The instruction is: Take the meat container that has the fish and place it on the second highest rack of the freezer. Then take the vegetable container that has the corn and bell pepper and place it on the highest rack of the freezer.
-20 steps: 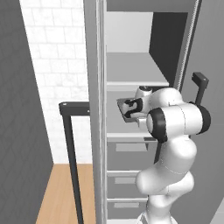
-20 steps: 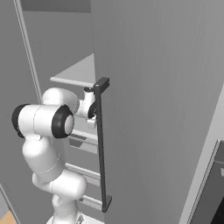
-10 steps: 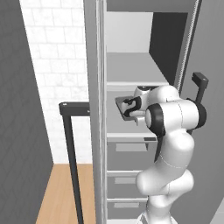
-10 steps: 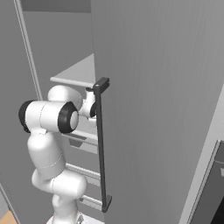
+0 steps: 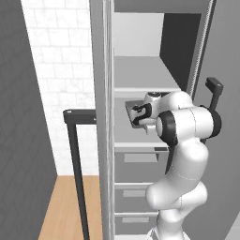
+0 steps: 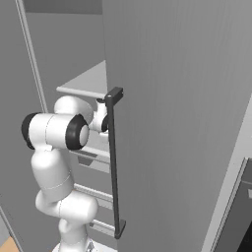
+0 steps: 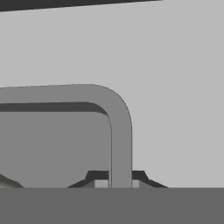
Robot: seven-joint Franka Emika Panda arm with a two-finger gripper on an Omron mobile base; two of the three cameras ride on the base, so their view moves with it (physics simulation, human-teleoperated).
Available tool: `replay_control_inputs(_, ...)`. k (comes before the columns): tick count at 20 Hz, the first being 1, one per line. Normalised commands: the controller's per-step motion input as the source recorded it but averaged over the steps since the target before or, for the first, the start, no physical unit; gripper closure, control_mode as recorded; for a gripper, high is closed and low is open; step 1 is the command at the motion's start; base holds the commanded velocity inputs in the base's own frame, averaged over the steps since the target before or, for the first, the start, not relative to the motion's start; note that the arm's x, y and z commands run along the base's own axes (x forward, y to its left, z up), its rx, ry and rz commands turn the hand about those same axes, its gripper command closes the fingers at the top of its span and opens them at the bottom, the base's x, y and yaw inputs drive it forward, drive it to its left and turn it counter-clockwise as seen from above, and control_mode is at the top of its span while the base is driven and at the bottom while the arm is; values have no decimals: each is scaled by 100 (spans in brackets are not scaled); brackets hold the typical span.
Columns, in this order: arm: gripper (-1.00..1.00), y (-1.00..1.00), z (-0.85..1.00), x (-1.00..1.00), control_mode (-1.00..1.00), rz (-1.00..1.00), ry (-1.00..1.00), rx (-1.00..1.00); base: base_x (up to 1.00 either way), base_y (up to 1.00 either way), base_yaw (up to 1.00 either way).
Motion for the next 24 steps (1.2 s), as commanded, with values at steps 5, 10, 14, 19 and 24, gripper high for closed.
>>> replay_control_inputs(5, -100, 0, 0, 0, -100, 0, 0, 0, 0, 0, 0)
replay_control_inputs(10, -100, 0, 0, 0, -100, 0, 0, 0, 0, 0, 0)
replay_control_inputs(14, -100, 0, -2, -1, -100, 0, 0, 0, 0, 0, 0)
replay_control_inputs(19, -100, 0, -11, -18, -100, 0, -23, 1, 0, 0, 0)
replay_control_inputs(24, -100, 0, -12, -19, -100, -2, -24, 3, 0, 0, 0)
